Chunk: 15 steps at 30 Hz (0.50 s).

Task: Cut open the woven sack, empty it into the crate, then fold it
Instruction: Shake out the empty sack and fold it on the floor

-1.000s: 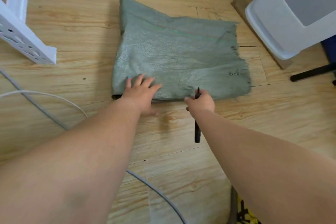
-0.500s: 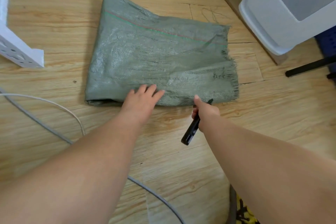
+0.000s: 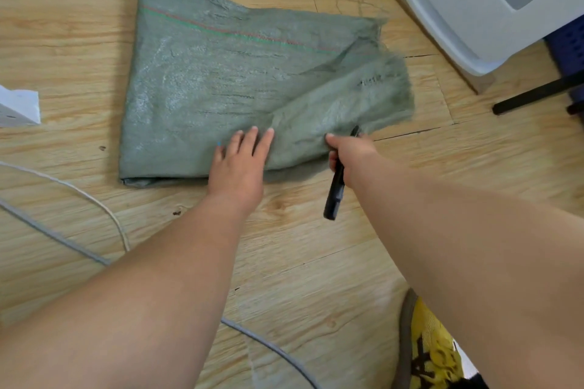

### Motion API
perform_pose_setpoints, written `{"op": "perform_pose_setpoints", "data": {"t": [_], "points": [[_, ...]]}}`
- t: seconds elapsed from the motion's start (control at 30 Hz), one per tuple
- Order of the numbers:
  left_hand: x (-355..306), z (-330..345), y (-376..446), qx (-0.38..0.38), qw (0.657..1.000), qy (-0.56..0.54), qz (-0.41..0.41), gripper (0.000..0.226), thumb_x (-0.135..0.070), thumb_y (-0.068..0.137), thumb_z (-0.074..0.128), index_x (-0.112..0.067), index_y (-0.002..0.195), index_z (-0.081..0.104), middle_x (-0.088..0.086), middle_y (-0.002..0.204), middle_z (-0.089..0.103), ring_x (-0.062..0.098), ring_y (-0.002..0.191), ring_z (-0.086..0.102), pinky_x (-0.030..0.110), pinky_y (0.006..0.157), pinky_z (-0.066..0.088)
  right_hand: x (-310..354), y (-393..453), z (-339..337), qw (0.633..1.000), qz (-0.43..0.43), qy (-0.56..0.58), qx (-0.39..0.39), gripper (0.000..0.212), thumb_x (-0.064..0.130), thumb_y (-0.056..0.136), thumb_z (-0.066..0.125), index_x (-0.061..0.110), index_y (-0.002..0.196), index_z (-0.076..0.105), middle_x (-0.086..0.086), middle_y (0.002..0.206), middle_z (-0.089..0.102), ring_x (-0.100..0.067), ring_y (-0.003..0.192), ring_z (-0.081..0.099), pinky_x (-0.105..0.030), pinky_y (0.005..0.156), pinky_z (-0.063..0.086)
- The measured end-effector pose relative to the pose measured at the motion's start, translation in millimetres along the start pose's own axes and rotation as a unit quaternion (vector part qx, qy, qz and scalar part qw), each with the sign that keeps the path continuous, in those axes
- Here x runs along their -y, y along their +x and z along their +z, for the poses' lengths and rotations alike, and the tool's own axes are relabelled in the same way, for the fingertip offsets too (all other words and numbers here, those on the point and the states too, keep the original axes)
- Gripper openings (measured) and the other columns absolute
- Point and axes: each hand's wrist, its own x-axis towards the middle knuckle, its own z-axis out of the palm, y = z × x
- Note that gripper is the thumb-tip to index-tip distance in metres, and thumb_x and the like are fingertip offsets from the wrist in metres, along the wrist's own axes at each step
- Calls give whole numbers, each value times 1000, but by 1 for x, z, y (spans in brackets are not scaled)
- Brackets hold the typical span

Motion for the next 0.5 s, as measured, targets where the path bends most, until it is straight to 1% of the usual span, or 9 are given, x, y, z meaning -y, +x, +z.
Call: {"op": "perform_pose_setpoints", "data": {"t": [0.07, 0.1, 0.17, 0.23, 0.3, 0.33, 0.37, 0.43, 0.5], "points": [[-1, 11, -1, 41, 997, 58, 15, 101, -15, 86, 65, -31, 152, -10, -2, 162, -4, 28, 149, 2, 55, 117, 14, -9, 0, 6, 1000, 9, -4, 3, 59, 12, 89, 69, 13, 139, 39, -5, 66, 54, -11, 50, 46, -24, 57, 46], [-1, 15, -2, 56, 995, 83, 14, 107, -16, 83, 69, -31, 152, -12, -1, 162, -5, 30, 149, 3, 57, 115, 16, -12, 0, 9, 1000, 0, 5, 0, 62, 14, 89, 69, 15, 141, 37, -5, 66, 54, -11, 50, 46, -25, 60, 46], [3, 14, 0, 81, 991, 107, 0, 107, -15, 82, 71, -29, 153, -7, 4, 161, 2, 32, 146, 15, 56, 108, 31, -15, -1, 13, 999, -19, 34, 5, 58, 23, 88, 70, 18, 139, 41, -4, 64, 56, -12, 51, 49, -27, 64, 49], [7, 6, 6, 90, 989, 115, -2, 82, -7, 88, 60, -23, 153, 13, 8, 154, 24, 33, 136, 34, 47, 95, 46, -21, 2, 12, 1000, -21, 18, -6, 47, 35, 86, 70, 17, 125, 51, -3, 65, 59, -14, 53, 54, -29, 67, 52], [6, -5, 16, 86, 990, 114, 6, 52, -2, 92, 47, -17, 141, 39, 10, 136, 49, 33, 119, 51, 42, 83, 49, -29, 5, 11, 999, 15, -23, -46, 44, 44, 82, 71, 13, 110, 59, -1, 66, 63, -16, 56, 57, -31, 70, 54], [3, -10, 20, 83, 991, 102, 2, 45, -2, 92, 44, -17, 135, 47, 11, 126, 56, 33, 112, 56, 40, 79, 49, -33, 4, 10, 997, 46, -24, -57, 46, 48, 80, 72, 10, 103, 61, -1, 62, 62, -16, 54, 56, -30, 69, 53], [0, -14, 24, 81, 994, 75, -7, 43, -3, 92, 43, -19, 132, 49, 11, 118, 61, 34, 106, 59, 38, 74, 47, -37, 2, 9, 996, 76, -9, -54, 47, 52, 78, 73, 9, 95, 62, -1, 58, 59, -15, 51, 54, -29, 66, 51], [-7, -17, 28, 89, 996, -4, -28, 51, -4, 95, 38, -30, 137, 44, 11, 113, 63, 33, 95, 61, 33, 67, 42, -40, -7, 9, 992, 116, 57, -8, 49, 57, 77, 72, 11, 81, 57, -1, 60, 55, -12, 50, 50, -24, 64, 50], [-11, -17, 25, 103, 992, -63, -34, 60, -4, 97, 34, -41, 144, 34, 10, 110, 62, 28, 82, 55, 31, 63, 39, -37, -16, 6, 977, 128, 159, 55, 48, 58, 76, 73, 14, 80, 54, 1, 64, 50, -9, 49, 44, -18, 53, 46]]}}
